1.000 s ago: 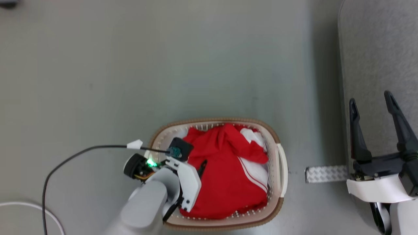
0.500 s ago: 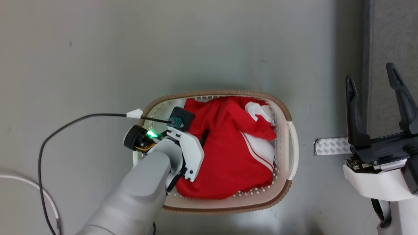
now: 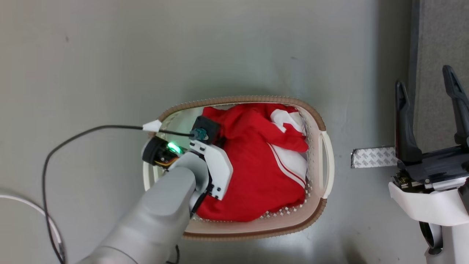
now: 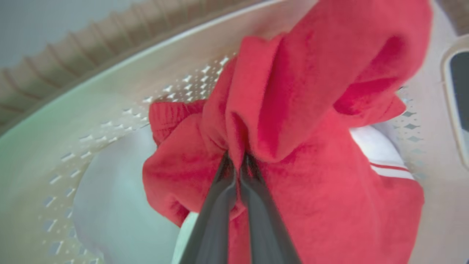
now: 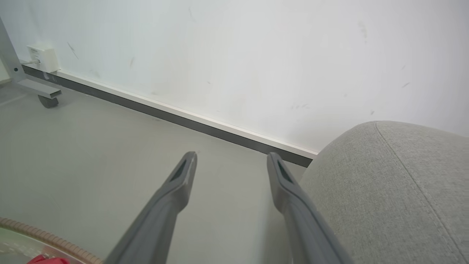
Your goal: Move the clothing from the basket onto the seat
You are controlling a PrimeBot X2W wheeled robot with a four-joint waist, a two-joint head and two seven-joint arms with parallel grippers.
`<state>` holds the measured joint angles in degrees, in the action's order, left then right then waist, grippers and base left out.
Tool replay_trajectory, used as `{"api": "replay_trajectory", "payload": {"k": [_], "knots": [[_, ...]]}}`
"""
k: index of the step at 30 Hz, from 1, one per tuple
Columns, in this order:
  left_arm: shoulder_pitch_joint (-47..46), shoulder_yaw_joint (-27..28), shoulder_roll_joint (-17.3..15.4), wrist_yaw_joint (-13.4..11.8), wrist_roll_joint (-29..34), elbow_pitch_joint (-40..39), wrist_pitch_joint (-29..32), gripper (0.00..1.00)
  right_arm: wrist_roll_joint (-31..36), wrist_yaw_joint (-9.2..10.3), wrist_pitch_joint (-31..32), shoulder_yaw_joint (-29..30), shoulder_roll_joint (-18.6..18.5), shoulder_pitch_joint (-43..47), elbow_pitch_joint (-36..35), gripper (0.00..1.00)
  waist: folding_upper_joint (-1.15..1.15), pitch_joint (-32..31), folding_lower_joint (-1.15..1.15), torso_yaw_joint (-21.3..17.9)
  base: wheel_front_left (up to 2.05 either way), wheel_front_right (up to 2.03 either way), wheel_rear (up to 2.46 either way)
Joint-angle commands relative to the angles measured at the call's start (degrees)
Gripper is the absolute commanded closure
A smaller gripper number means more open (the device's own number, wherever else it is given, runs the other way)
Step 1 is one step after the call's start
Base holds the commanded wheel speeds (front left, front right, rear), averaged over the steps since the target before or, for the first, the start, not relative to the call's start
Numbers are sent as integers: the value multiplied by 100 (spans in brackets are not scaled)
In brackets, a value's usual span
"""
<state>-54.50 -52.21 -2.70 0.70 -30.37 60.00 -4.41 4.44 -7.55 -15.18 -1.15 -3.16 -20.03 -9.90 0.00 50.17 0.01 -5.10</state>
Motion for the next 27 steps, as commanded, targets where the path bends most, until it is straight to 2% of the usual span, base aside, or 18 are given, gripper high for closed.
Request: {"api": "replay_trajectory", "payload": {"k": [1,8,16,21,27], "knots": [[73,-1,-35,10,-75,-35,-47,100,-42,12,4,21,21,15,25,0,0,-84,-1,43,0,0,0],[668,-70,-32,204,-707,-173,-461,100,-191,12,4,11,17,202,526,0,0,-1067,-1,202,0,0,0],[1561,22,-32,485,-1344,-439,-704,100,-414,12,4,220,-97,875,1154,0,0,-2730,-1,565,0,0,0],[1906,155,-164,496,-1595,-784,-739,100,-594,12,4,302,-161,1385,1351,0,0,-3615,-1,724,0,0,0],[2234,283,-504,288,-1765,-1648,-513,100,-692,12,4,383,-131,1881,1425,0,0,-4338,-1,807,0,0,0]]}}
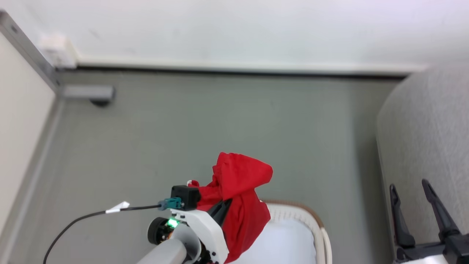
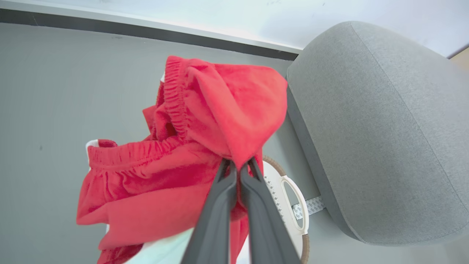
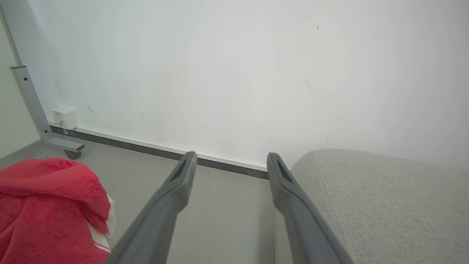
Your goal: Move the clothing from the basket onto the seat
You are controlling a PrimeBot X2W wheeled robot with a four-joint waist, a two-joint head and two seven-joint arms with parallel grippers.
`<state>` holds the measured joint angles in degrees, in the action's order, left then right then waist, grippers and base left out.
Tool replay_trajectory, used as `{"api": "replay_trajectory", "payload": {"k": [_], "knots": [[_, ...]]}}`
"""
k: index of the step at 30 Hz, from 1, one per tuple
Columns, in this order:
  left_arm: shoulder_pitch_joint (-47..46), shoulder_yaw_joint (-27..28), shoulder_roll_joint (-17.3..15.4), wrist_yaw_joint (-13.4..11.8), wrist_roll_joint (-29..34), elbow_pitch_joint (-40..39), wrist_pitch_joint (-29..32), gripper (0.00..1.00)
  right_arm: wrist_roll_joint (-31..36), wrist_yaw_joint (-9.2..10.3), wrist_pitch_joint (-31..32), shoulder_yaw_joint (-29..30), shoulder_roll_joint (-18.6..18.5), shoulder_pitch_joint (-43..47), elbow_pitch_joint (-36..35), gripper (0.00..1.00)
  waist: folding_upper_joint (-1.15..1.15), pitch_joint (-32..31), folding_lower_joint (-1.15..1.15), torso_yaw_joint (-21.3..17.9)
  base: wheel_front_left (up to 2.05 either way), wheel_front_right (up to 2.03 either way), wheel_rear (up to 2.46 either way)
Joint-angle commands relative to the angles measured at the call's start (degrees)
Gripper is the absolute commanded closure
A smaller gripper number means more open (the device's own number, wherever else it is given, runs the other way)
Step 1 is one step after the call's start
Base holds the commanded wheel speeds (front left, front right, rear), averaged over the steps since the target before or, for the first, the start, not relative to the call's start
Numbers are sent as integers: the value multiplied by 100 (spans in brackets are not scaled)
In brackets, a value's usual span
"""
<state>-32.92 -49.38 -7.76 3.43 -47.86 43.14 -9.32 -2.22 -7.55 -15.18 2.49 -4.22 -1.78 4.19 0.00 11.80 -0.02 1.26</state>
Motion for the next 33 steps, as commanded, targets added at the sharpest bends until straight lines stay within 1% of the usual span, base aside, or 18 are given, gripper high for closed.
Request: {"api": "replay_trajectory", "payload": {"k": [1,5,12,17,21,22,25,29,33], "knots": [[131,31,-66,-38,-62,-163,26,100,-36,12,4,22,-25,110,12,0,0,-575,2,171,0,0,0],[394,130,-416,-320,-193,-987,277,100,-60,12,4,-9,-17,283,20,0,0,-884,2,150,0,0,0],[815,248,-1033,-910,-251,-2564,728,100,-144,12,4,-145,-100,575,-42,0,0,-1298,2,144,0,0,0],[1022,281,-1376,-1206,-307,-3602,1078,100,-306,12,4,-298,-288,675,-222,0,0,-1447,2,170,0,0,0],[1122,274,-1591,-1398,-293,-4168,1291,100,-524,12,4,-581,-531,666,-443,0,0,-1495,2,182,0,0,0],[1134,272,-1629,-1440,-284,-4272,1329,100,-636,12,5,-714,-627,682,-436,0,0,-1500,2,184,0,0,0],[1161,252,-1717,-1493,-282,-4532,1419,100,-974,12,94,-1325,-1100,521,-525,0,0,-1488,2,174,0,0,0],[1131,166,-1805,-1456,-271,-4765,1591,100,-1520,13,669,-2501,-2096,-34,-1087,0,0,-1459,2,119,0,0,0],[997,62,-1780,-1410,-190,-4853,1699,100,-2050,13,1414,-3717,-3075,-933,-1661,0,0,-1435,2,113,0,0,0]]}}
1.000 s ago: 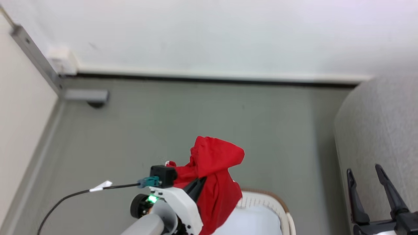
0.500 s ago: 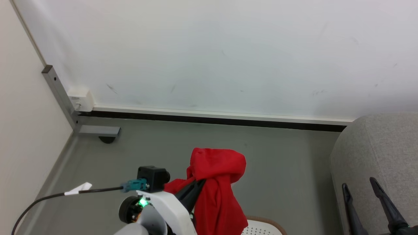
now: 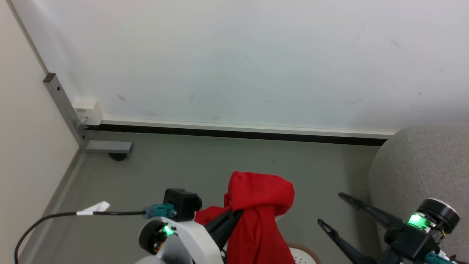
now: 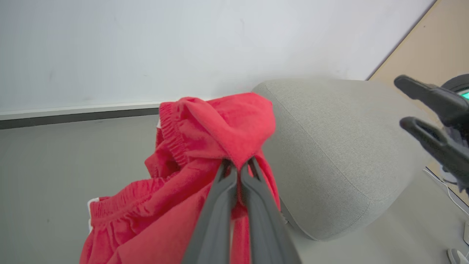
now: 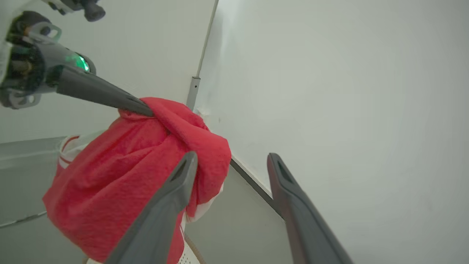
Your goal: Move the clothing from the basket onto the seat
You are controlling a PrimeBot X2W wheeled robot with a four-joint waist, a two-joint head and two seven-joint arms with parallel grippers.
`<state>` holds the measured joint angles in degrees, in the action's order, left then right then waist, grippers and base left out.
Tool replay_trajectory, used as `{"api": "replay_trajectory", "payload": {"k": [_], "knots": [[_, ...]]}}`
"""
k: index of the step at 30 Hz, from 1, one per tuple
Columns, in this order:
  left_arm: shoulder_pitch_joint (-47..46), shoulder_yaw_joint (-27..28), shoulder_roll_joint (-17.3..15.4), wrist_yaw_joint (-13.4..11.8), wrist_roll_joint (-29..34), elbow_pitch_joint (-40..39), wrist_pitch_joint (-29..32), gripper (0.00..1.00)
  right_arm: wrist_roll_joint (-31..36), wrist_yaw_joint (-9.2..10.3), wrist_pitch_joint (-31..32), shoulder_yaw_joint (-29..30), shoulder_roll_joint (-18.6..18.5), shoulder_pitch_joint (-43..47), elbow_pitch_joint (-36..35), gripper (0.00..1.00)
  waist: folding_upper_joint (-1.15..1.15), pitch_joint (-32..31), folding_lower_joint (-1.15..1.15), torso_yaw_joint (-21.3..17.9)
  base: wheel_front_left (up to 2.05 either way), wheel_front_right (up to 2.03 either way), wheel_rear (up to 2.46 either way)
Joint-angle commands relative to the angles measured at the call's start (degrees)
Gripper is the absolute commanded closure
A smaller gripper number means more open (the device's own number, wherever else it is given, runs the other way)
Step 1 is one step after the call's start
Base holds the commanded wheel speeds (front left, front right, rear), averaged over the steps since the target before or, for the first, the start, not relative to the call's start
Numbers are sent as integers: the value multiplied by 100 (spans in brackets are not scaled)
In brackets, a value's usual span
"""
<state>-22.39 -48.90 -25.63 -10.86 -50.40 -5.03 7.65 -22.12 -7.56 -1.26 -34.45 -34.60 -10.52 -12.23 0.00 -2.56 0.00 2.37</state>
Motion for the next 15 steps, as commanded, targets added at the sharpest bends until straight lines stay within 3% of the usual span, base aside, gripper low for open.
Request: {"api": "replay_trajectory", "payload": {"k": [1,3,7,15], "knots": [[-80,-20,41,33,70,-39,16,100,-197,14,191,-319,-239,-313,-108,0,0,1,0,7,0,0,0],[-125,-87,105,75,97,-28,47,100,-400,14,465,-862,-576,-820,-226,0,0,6,0,35,0,0,0],[-223,-230,224,168,138,37,100,100,-769,14,655,-1734,-836,-1672,-187,0,0,11,0,115,0,0,0],[-311,-417,391,297,150,63,169,100,-1245,14,683,-3196,-556,-2885,599,0,0,41,0,198,0,0,0]]}}
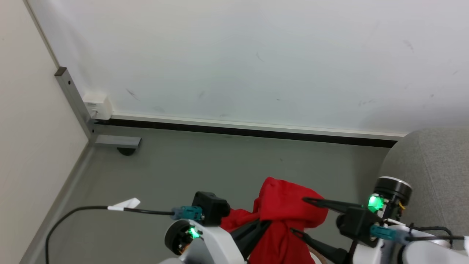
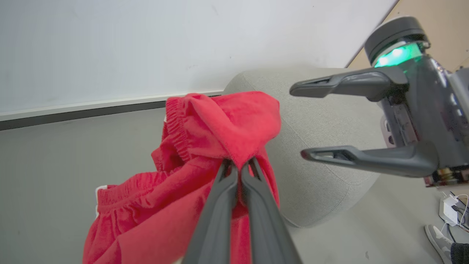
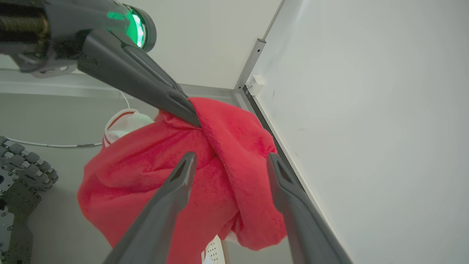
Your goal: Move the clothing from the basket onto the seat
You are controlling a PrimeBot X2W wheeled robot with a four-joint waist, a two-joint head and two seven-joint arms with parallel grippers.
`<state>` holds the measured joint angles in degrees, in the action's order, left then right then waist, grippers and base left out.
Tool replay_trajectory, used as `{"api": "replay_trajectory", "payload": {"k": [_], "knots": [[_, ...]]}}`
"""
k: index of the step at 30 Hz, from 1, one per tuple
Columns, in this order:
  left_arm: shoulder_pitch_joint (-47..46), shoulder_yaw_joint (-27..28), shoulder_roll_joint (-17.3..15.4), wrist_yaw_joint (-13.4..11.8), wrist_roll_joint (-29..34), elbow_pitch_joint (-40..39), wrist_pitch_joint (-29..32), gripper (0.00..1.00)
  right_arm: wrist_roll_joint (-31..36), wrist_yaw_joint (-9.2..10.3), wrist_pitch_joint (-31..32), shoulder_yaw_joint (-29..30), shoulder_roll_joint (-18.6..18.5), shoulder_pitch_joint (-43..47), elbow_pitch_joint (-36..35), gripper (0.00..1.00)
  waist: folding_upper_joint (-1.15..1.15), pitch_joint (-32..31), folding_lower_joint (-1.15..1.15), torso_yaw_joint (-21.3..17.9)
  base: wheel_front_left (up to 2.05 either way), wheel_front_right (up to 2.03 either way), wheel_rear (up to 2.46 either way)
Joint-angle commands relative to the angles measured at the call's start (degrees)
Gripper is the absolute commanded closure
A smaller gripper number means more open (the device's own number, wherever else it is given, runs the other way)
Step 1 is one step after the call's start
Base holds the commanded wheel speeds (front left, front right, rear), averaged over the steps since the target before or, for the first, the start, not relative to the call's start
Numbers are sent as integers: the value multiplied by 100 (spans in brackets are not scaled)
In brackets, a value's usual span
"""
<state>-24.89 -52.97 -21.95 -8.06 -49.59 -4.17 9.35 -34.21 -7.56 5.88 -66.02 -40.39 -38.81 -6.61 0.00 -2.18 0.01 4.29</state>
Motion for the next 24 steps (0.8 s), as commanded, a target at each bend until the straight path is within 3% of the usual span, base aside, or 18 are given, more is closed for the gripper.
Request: {"api": "replay_trajectory", "payload": {"k": [1,6,12,13,14,24], "knots": [[-57,-18,41,46,41,-33,1,100,-122,14,-58,-212,98,-150,174,0,0,4,-1,12,0,0,0],[-17,-79,135,126,-20,61,-55,100,-468,14,-8,-704,493,-431,668,0,0,-21,-1,27,0,0,0],[-16,-177,252,277,-107,132,-42,100,-720,14,250,-744,855,-117,882,0,0,-44,-1,60,0,0,0],[-22,-183,266,292,-115,148,-49,100,-761,14,328,-741,902,-57,902,70,0,-49,-1,66,0,0,0],[-27,-188,280,297,-121,159,-56,100,-813,14,399,-738,925,-13,929,100,0,-52,-1,70,0,0,0],[-10,-87,250,189,-56,282,-241,100,-1269,13,212,-752,934,129,1146,100,0,-43,-1,4,0,0,0]]}}
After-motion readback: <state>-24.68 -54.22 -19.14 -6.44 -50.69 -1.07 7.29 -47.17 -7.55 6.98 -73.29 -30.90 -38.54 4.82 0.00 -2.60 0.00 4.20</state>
